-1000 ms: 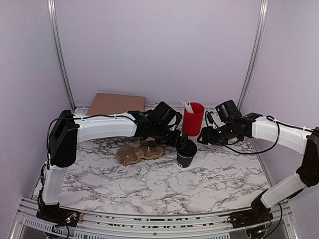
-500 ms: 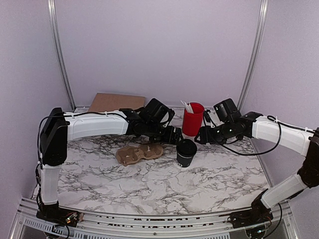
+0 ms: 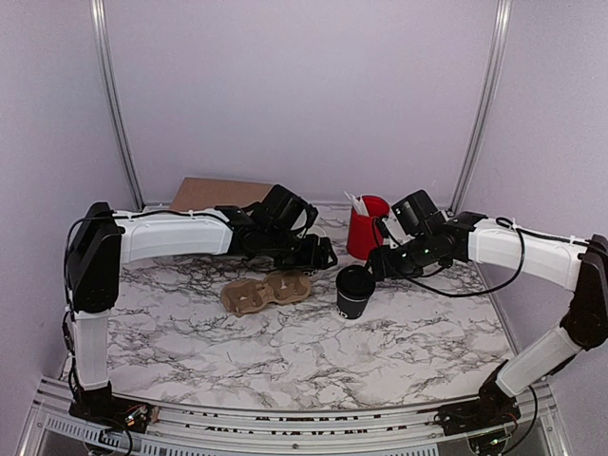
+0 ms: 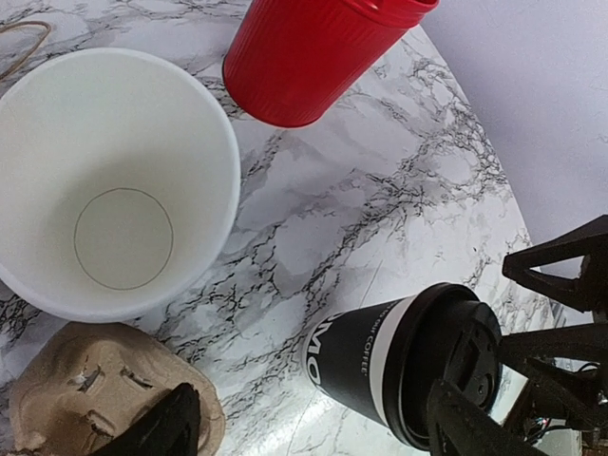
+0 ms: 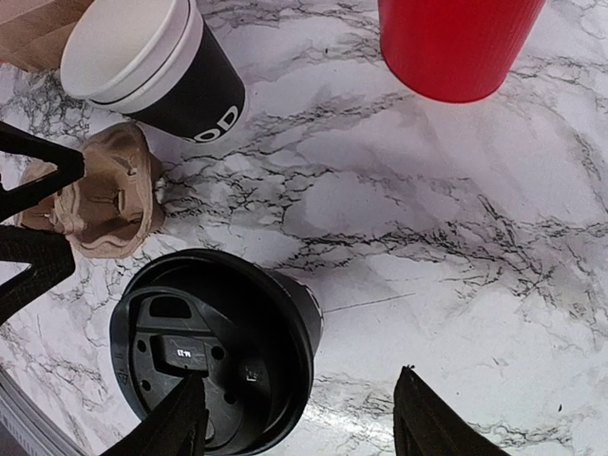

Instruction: Pack the takeout coffee

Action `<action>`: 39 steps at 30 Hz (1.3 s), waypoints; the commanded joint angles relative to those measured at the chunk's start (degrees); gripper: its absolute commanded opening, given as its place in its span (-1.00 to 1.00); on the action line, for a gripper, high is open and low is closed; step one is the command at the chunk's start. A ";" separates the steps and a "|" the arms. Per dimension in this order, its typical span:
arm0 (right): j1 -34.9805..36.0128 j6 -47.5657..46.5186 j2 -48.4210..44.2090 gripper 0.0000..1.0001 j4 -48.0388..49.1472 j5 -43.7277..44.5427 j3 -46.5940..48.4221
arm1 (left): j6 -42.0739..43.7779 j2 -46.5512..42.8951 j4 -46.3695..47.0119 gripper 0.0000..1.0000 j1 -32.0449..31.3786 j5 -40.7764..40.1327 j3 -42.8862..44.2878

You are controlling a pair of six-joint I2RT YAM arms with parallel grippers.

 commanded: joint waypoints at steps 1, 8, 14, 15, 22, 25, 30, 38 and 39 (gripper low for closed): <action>0.50 -0.31 0.14 0.30 -0.77 1.57 1.51 | -0.52 1.44 1.28 0.65 -0.29 2.32 1.12; 0.68 -0.14 0.25 0.29 -0.69 1.69 1.18 | -0.98 2.83 1.50 0.61 -0.37 3.87 1.24; 0.85 -0.11 0.59 0.29 -0.44 1.74 0.73 | -1.11 3.75 1.65 0.55 -0.54 4.65 1.51; 0.90 -0.07 0.60 0.29 -0.35 1.72 0.71 | -1.17 3.86 1.70 0.55 -0.54 4.74 1.47; 1.16 0.15 1.04 0.28 0.10 1.82 -0.27 | -1.09 4.05 1.84 0.51 -0.80 5.21 1.52; 1.29 0.17 1.07 0.28 0.10 1.99 -0.23 | -1.11 3.62 1.89 0.51 -0.80 4.91 1.37; 1.45 0.16 0.96 0.27 -0.14 2.21 0.18 | -0.89 2.49 1.90 0.51 -0.80 3.83 1.28; 2.29 -0.02 -0.23 0.27 -1.56 3.92 3.15 | -0.56 1.70 1.91 0.52 -0.80 3.40 1.00; 2.41 -0.07 -0.31 0.27 -1.83 4.28 3.43 | -0.56 1.56 1.97 0.52 -0.80 3.33 0.89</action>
